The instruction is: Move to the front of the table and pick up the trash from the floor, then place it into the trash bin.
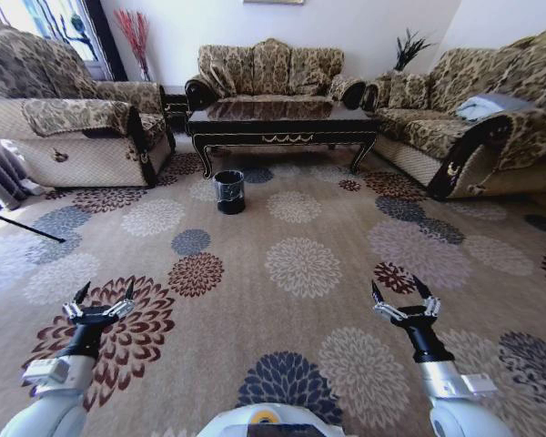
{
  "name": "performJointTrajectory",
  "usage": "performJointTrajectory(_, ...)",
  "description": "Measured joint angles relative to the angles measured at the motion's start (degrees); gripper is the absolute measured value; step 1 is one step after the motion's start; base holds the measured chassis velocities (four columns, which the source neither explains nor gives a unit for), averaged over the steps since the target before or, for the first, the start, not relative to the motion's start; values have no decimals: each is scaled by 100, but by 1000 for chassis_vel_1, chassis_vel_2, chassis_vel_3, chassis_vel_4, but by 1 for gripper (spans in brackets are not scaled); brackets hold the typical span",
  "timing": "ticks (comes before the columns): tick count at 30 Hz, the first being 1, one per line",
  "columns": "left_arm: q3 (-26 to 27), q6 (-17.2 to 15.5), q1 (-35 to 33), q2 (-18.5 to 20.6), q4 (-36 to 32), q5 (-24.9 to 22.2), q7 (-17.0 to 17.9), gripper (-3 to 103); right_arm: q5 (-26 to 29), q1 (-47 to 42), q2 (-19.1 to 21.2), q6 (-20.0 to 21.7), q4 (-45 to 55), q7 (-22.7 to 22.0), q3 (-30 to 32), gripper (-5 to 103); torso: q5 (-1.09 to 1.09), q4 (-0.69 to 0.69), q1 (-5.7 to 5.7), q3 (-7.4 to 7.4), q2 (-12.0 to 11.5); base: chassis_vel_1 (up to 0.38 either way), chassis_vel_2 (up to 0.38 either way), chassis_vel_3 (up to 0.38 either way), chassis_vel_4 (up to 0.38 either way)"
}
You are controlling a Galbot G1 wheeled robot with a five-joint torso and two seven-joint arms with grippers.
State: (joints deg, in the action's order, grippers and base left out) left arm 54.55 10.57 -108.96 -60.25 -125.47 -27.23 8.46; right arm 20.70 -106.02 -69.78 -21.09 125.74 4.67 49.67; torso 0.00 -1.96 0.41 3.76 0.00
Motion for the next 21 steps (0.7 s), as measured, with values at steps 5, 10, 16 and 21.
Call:
performJointTrajectory(5,0,0,0,0,0,0,0,100,0,0,0,0,0,0,0,100,0,0,0,0,0,0,0,0,0)
performJointTrajectory(10,0,0,0,0,0,0,0,100,0,0,0,0,0,0,0,100,0,0,8,21,31,0,0,0,0)
performJointTrajectory(16,0,0,0,0,0,0,0,100,0,0,0,0,0,0,0,100,0,0,10,164,175,0,0,0,0)
performJointTrajectory(21,0,0,0,0,0,0,0,100,0,0,0,0,0,0,0,100,0,0,24,271,304,0,0,0,0)
